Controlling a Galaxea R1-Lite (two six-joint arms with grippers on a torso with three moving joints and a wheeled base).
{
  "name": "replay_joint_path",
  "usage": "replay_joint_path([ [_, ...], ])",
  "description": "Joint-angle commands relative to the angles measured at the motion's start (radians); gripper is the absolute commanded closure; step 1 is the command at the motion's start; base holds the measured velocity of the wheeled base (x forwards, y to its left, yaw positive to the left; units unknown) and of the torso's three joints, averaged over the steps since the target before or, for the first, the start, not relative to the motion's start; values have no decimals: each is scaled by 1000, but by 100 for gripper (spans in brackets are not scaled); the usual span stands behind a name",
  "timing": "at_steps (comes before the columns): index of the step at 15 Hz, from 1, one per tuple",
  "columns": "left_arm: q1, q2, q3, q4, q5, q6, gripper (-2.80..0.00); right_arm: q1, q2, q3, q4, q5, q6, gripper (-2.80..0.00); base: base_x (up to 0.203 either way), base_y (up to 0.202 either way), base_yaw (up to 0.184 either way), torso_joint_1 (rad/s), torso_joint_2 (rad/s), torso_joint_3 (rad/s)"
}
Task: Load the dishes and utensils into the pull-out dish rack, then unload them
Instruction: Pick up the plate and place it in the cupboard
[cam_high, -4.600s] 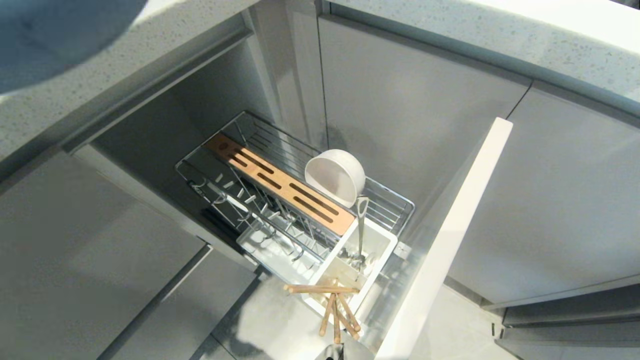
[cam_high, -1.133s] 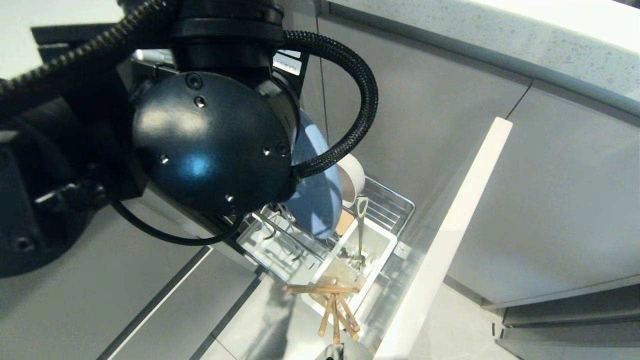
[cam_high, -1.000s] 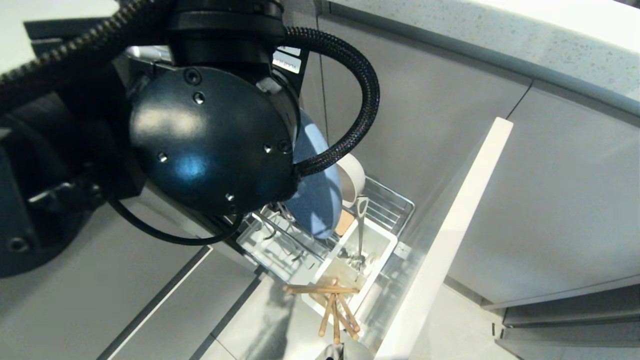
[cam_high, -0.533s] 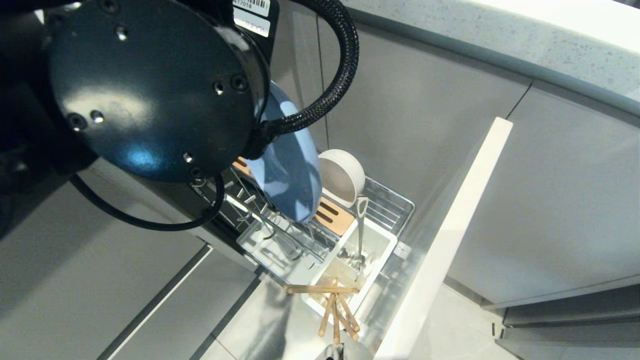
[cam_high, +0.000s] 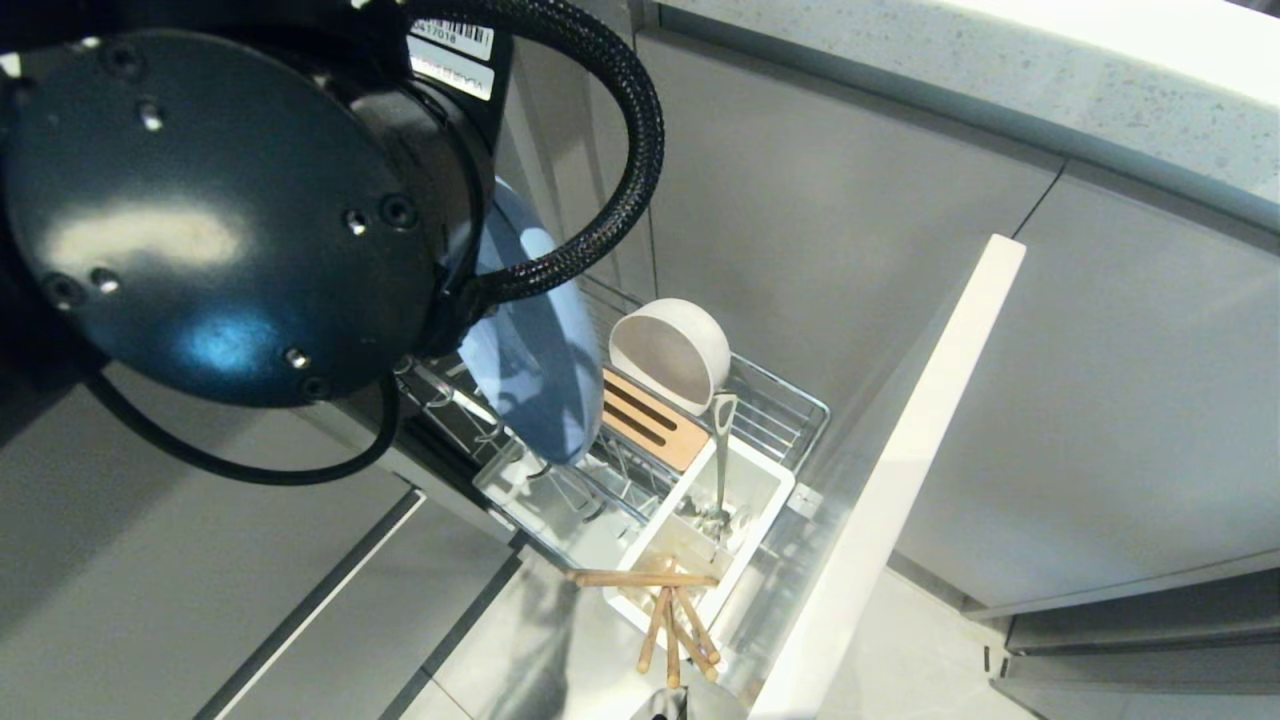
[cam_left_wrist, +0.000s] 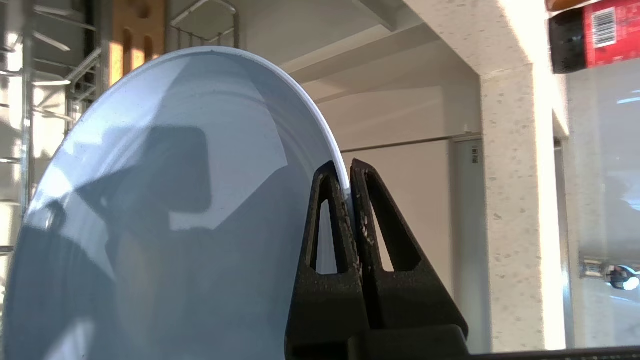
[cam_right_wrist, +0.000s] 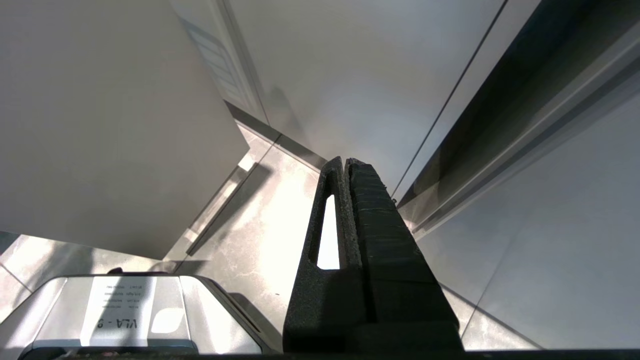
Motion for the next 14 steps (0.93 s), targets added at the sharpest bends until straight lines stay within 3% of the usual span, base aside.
replay_joint_path([
  [1, 0, -7, 28, -3, 10, -7, 0, 0, 0, 2, 0, 0, 0, 0, 0, 0, 0, 0, 0, 0],
  [14, 14, 9, 177, -18, -17, -149, 0, 0, 0, 2, 0, -1, 0, 0, 0, 0, 0, 0, 0, 0],
])
